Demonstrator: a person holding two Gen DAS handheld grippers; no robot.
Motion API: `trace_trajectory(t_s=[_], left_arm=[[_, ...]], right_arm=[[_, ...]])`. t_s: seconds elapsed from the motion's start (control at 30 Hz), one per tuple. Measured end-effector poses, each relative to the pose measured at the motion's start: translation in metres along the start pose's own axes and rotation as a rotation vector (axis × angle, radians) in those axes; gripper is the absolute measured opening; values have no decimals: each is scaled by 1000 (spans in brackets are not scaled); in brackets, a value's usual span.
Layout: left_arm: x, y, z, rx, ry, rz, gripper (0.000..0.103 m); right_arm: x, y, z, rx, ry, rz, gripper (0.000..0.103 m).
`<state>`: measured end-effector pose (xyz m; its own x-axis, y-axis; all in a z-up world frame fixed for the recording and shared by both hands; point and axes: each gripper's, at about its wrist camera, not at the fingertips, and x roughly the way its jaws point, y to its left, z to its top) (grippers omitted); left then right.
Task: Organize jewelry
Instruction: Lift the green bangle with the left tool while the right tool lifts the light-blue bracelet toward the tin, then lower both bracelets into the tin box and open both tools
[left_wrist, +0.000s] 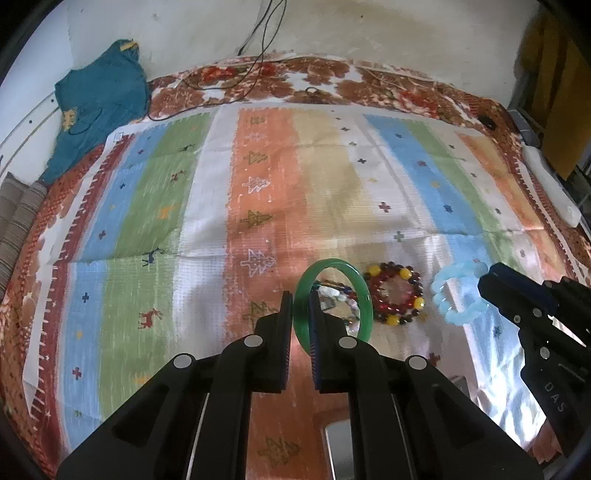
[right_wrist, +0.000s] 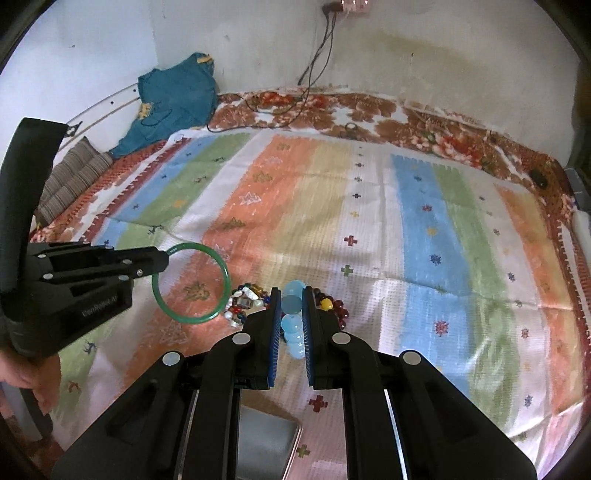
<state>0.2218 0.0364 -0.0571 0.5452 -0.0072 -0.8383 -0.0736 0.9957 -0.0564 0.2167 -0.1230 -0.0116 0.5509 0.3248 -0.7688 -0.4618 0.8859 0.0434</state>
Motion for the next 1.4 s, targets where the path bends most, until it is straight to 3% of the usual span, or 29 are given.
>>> trace_trajectory(t_s=[0.43,0.57,0.83,1.1,1.4], left_arm=[[-42,-22,-26,38,-50,-34,8],[-54,-29,-35,69,-76,-14,8],[-71,-37,-54,103,-89,-16,8],[-87,-36,-69,71,-104,-26,8],[-100,-49,-92,120,-124,7,8]], right_arm=[[-47,11,-19,-5,-58,33,12],[-54,13,-23,-7,-68,33,12],[-66,19,-34,-23,-78,43,12],[-83,24,-48,-17,-85,65,12],[-89,31,-63,-23,-62,75,12]])
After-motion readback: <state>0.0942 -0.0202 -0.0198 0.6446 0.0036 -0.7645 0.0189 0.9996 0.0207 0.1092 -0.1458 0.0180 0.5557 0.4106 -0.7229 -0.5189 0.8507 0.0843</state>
